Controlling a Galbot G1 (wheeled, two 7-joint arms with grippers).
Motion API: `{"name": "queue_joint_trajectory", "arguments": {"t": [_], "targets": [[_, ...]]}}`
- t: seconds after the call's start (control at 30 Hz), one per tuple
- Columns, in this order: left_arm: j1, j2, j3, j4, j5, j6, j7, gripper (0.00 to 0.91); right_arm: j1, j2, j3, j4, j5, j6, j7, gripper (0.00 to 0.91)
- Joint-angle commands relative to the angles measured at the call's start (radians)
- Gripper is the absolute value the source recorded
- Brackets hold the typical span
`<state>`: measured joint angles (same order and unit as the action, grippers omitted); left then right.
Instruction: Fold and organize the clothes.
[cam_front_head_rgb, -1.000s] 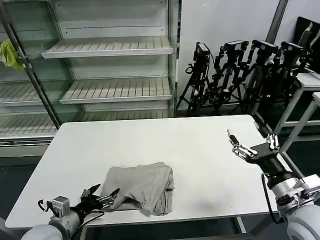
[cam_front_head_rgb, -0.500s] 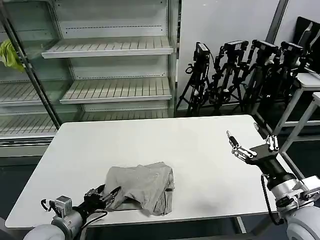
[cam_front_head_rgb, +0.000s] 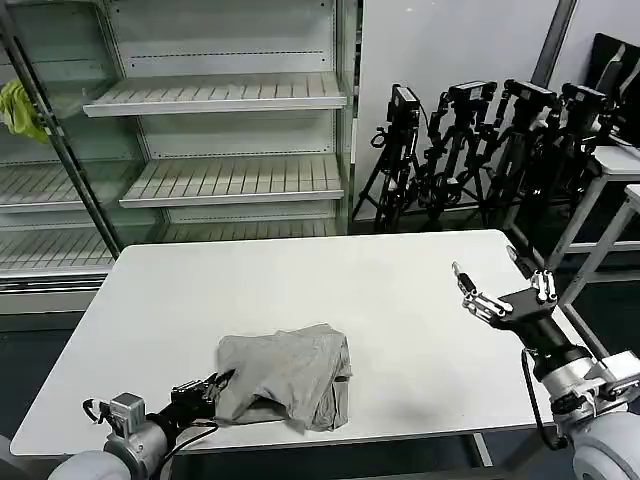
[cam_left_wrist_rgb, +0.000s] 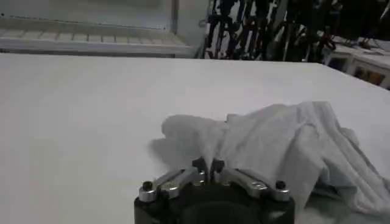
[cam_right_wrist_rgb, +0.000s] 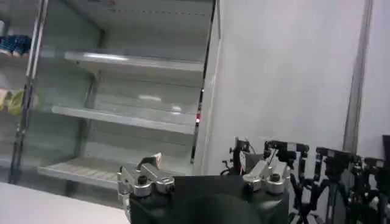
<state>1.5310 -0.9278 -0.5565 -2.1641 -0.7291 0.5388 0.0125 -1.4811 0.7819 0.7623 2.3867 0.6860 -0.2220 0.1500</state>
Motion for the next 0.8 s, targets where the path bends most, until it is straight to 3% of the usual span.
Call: {"name": "queue_joint_trajectory", "arguments": {"t": [0.03, 0.3, 0.8], "targets": [[0.004, -0.004, -0.006, -0.003, 0.004, -0.003, 0.003, 0.040, 0.000, 0.001, 0.000, 0.004, 0.000, 0.001, 0.000, 0.907], [0.026, -0.013, -0.098, -0.003, 0.001, -0.002, 0.000, 0.040, 0.018, 0.001, -0.011, 0.012, 0.002, 0.003, 0.001, 0.907], [0.046, 0.151, -0.498, 0.071, 0.031, -0.008, 0.003, 0.040, 0.076, 0.009, -0.067, -0.015, 0.011, 0.026, -0.010, 0.907]]}}
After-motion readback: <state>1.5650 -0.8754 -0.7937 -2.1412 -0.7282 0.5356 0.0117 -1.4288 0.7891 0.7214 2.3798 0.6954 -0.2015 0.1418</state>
